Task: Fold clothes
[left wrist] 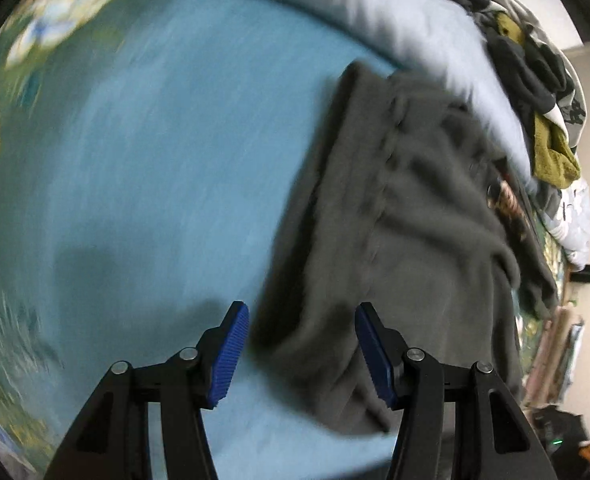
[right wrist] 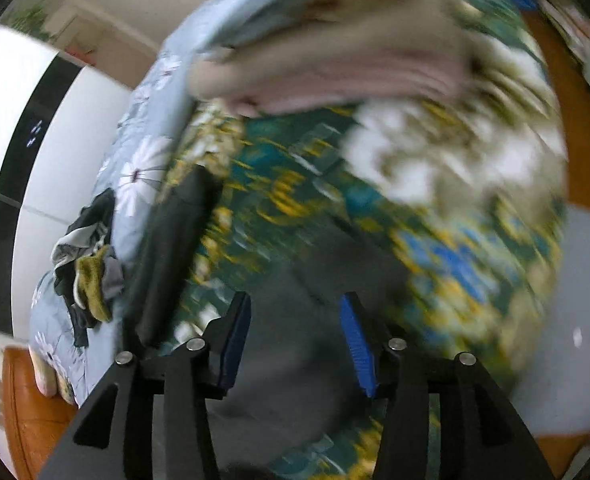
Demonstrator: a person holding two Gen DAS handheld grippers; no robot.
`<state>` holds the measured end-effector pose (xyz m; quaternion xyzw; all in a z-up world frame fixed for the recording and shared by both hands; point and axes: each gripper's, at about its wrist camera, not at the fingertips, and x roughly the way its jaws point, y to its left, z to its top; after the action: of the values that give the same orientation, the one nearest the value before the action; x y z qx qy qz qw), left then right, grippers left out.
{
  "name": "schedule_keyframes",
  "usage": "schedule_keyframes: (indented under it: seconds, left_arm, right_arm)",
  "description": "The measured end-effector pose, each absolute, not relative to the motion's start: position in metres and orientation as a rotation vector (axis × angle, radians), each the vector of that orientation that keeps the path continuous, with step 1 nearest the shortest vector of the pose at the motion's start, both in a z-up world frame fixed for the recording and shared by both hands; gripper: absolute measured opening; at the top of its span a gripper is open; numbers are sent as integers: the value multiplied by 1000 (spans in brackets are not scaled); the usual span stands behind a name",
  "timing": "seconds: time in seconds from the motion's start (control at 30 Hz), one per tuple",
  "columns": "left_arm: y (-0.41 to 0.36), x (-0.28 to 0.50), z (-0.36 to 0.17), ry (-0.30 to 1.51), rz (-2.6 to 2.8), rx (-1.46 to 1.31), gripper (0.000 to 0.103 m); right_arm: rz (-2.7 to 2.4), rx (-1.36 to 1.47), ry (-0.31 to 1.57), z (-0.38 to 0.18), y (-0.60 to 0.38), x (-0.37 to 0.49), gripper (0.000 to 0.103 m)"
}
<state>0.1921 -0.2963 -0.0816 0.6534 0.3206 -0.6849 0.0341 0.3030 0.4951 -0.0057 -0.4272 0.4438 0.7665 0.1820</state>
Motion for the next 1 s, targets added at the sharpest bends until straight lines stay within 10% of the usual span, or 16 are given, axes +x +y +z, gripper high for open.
schedule_keyframes:
  seconds: [0.6, 0.7, 0.77, 1.0]
  left_arm:
    - [-252, 232, -117, 1240, -2173, 2152, 60]
    - [-243, 232, -114, 1235, -2184, 2119, 41]
    - [-245, 228, -107, 1217, -2203, 2082, 8]
    - [-265, 188, -14, 1353, -2496, 1824, 5]
  right_arm:
    - [2009, -1110, 1696, -64, 466, 336, 51]
    - [1994, -1104, 1712, -59, 461, 332, 25]
    - [1996, -1104, 1677, -51, 461, 328, 9]
    - [2240, -1039, 1501, 40, 459, 287, 4]
